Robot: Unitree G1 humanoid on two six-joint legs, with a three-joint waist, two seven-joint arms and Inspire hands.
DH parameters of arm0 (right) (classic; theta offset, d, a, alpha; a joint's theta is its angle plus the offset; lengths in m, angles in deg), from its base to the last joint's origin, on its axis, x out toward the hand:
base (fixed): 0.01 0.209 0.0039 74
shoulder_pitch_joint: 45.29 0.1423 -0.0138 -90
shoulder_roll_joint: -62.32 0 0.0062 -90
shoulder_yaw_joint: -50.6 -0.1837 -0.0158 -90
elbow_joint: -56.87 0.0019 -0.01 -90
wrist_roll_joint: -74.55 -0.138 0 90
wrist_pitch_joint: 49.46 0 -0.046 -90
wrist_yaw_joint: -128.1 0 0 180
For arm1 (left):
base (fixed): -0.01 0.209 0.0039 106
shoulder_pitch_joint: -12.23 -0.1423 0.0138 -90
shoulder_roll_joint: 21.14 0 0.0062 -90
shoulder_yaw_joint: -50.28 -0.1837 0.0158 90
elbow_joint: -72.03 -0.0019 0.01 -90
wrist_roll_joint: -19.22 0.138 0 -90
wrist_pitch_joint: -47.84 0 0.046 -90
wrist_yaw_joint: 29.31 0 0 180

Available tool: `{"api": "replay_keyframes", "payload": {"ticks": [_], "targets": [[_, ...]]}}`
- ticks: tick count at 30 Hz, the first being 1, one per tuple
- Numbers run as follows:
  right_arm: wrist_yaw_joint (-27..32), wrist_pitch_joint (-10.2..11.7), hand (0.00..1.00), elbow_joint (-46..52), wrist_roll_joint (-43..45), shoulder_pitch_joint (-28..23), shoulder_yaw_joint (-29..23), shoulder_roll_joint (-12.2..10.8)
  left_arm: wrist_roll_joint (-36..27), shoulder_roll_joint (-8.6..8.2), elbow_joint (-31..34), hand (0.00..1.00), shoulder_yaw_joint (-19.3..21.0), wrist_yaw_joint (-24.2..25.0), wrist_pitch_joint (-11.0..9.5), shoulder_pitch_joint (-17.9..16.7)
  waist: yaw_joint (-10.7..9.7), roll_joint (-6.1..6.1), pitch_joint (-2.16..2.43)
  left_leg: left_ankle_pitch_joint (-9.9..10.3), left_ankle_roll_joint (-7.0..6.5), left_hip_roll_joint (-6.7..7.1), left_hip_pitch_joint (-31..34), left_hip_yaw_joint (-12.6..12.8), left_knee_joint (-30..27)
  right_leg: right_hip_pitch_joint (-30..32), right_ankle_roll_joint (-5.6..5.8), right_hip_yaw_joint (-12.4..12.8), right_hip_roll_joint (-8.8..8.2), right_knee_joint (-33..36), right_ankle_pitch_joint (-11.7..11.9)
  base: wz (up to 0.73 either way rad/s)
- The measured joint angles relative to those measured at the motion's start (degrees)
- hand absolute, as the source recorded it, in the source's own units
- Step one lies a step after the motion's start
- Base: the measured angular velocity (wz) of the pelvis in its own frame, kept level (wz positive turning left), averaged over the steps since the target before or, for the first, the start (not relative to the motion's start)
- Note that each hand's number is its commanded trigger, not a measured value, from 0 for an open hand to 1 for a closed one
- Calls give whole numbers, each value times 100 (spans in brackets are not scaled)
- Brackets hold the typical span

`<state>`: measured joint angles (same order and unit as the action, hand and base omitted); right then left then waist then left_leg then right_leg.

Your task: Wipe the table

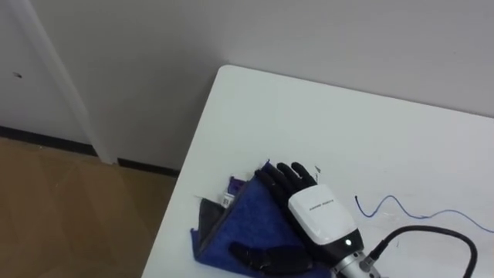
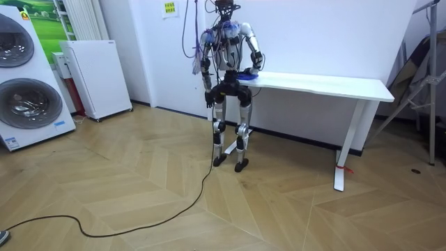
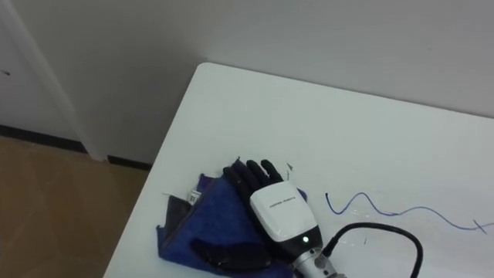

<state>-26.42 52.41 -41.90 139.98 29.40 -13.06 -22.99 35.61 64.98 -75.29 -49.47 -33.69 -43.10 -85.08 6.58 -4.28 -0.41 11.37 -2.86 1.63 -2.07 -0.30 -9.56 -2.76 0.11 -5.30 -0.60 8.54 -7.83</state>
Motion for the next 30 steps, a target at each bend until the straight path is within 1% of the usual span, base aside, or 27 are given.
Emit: {"api": "replay_keyframes", "payload": {"ticks": [3, 5, 9, 12, 13, 14, 15, 16, 18, 23, 26, 30], "targets": [[12, 1, 0, -49, -21, -67, 1, 1, 0, 0, 0, 0, -1, 0, 0, 23, 1, -3, 3, 0, 0, 0, 6, -2, -3, 5, 0, -8, -1, 0, 0, 0], [12, 0, 0, -134, -22, -69, 1, 1, -1, -2, 0, 0, -1, 0, 0, 38, -1, -8, 14, 0, 0, 0, 5, 0, -6, 6, 0, -7, -2, 0, 0, 0], [25, -3, 0, -190, -19, -79, 9, 1, -1, -15, 0, 0, -11, 0, 0, 73, -9, -2, 53, 0, 0, 1, -1, 1, -7, 1, 0, -6, -3, 1, 0, 0], [73, -26, 0, -228, -13, -136, 8, 13, 2, -21, 0, 0, -16, 0, 1, 75, -12, 19, 69, 0, 0, 2, -14, 3, -6, -10, 0, -5, -3, 1, 0, 0], [87, -42, 20, -227, -13, -156, 8, 15, 1, -20, 0, 0, -18, 0, 1, 73, -13, 28, 73, 0, 0, 1, -15, 4, -5, -10, 0, -5, -3, 1, 0, 0], [90, -49, 72, -227, -13, -159, 8, 15, 2, -20, 0, 0, -18, 0, 1, 73, -13, 32, 75, 0, 0, 1, -18, 3, -4, -12, 0, -5, -3, 1, 0, 0], [90, -62, 95, -227, -11, -159, 8, 17, 3, -21, 1, 0, -23, 0, 1, 74, -14, 38, 75, 0, 0, 1, -25, 3, -3, -17, 0, -5, -3, 1, 0, 0], [94, -65, 100, -227, -9, -159, 7, 25, 3, -20, 1, 0, -32, -1, 1, 74, -15, 43, 72, 0, 0, 2, -31, 3, -2, -22, 0, -5, -3, 1, 0, 0], [152, -65, 100, -227, -10, -158, 7, 28, 3, -18, 1, 0, -47, -2, 1, 71, -15, 44, 71, 0, 0, 2, -35, 3, -2, -26, 0, -5, -3, 3, 0, 0], [572, -30, 100, -148, 14, -138, -18, 28, 20, -7, 0, 0, -54, -11, 1, 68, -21, 37, 73, 0, 0, 3, -54, -17, 1, -50, 0, -13, -2, 3, 0, 0], [769, 1, 100, -133, 29, -134, -18, 28, 57, 17, 0, 0, -53, -12, 15, 21, -22, 32, 71, 0, 0, 4, -60, -1, 0, -58, 0, -131, -10, 3, 0, 1], [909, 11, 100, -181, 23, -54, -36, 28, 3, 25, 0, 0, -53, -12, 25, -2, -19, 16, 65, 0, 0, 4, -69, -2, -2, -74, 0, -141, -14, 2, 0, 0]]}}
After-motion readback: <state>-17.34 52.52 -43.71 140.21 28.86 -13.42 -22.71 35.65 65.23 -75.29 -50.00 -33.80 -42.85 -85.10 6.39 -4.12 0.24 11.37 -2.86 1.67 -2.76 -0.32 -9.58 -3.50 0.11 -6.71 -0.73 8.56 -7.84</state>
